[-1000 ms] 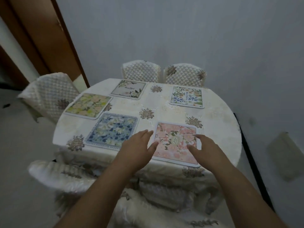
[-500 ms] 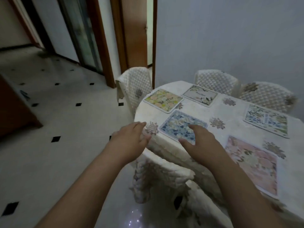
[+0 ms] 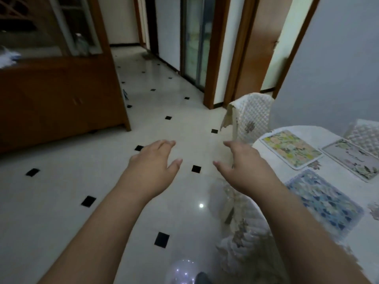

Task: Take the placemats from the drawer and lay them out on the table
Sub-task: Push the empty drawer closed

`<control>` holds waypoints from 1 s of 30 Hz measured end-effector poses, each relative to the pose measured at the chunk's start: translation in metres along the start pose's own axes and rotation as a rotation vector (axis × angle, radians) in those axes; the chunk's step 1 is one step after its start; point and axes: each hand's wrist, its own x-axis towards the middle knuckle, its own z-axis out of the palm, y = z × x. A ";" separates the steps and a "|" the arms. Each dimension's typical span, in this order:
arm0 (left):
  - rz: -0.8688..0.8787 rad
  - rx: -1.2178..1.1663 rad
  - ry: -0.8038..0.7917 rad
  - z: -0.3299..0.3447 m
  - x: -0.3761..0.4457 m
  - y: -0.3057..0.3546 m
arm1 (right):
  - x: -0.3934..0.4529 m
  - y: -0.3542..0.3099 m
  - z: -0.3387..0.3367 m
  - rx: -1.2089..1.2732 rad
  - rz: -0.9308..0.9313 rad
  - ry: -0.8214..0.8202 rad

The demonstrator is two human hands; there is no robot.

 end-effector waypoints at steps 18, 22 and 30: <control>-1.122 0.066 0.299 -0.035 -0.103 -0.231 | 0.151 -0.315 0.185 0.116 -1.021 -0.448; -1.396 0.041 0.333 -0.016 -0.169 -0.253 | 0.117 -0.372 0.226 0.095 -1.228 -0.545; -1.746 -0.051 0.390 0.013 -0.281 -0.337 | 0.030 -0.504 0.315 0.028 -1.488 -0.607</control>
